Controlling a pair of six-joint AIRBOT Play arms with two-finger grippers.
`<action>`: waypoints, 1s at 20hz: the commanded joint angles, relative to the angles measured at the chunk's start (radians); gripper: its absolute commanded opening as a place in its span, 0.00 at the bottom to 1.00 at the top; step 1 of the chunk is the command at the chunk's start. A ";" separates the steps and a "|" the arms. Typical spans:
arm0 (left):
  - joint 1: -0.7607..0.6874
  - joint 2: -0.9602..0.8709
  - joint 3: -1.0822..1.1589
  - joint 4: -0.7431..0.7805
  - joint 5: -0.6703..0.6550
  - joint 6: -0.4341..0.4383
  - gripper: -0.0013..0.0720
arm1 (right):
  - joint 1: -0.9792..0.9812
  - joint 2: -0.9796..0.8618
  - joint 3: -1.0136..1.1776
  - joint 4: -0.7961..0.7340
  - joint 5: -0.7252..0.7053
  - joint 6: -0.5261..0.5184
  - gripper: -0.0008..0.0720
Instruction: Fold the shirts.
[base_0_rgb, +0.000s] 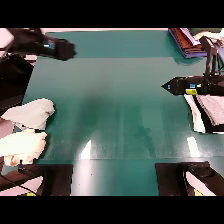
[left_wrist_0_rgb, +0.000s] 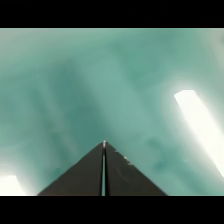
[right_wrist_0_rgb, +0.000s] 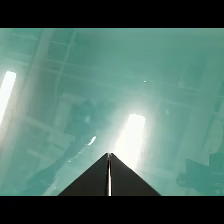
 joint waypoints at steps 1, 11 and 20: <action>0.142 0.077 -0.031 0.193 -0.158 0.001 0.06 | 0.001 0.001 0.000 0.000 0.002 0.000 0.03; 0.426 0.087 -0.686 0.264 -0.021 -0.011 0.98 | 0.002 0.001 0.000 0.000 -0.001 0.000 0.03; 0.413 0.182 -0.591 0.279 -0.013 -0.059 0.05 | 0.001 0.000 0.032 0.029 -0.069 0.001 0.03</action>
